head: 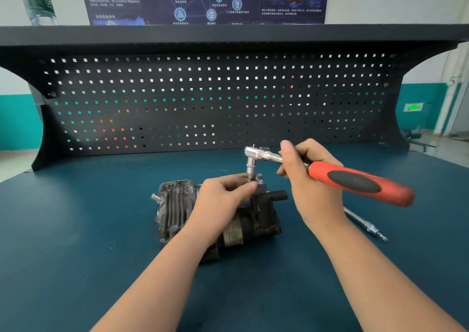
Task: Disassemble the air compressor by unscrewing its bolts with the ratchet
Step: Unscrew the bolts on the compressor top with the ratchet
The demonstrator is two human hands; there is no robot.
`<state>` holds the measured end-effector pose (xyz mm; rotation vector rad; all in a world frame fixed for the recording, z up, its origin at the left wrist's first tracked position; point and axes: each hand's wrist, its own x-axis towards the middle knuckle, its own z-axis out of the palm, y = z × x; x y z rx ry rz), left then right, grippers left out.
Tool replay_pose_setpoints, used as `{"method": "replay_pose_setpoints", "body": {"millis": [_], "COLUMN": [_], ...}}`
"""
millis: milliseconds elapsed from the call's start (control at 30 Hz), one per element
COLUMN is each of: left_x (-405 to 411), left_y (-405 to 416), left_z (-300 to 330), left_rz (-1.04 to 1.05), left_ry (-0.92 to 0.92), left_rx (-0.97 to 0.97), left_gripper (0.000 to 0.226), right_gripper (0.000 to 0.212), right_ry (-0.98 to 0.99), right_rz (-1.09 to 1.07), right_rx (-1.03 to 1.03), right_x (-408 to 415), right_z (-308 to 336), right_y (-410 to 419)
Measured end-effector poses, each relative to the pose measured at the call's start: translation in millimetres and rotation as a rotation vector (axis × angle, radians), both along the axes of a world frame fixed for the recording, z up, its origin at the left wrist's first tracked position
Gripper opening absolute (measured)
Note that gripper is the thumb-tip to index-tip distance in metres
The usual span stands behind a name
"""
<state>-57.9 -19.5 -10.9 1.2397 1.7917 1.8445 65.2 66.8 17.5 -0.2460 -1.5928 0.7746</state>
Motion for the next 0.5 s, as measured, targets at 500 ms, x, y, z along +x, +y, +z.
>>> {"method": "replay_pose_setpoints", "body": {"millis": [500], "left_x": [45], "left_y": [119], "left_z": [62], "left_rz": [0.196], "left_ry": [0.517], "left_rx": [-0.578], "left_gripper": [0.02], "right_gripper": [0.018], "right_ry": [0.781], "right_rz": [0.093], "right_rx": [-1.011], "right_x": [32], "right_z": [-18], "right_y": [110]}}
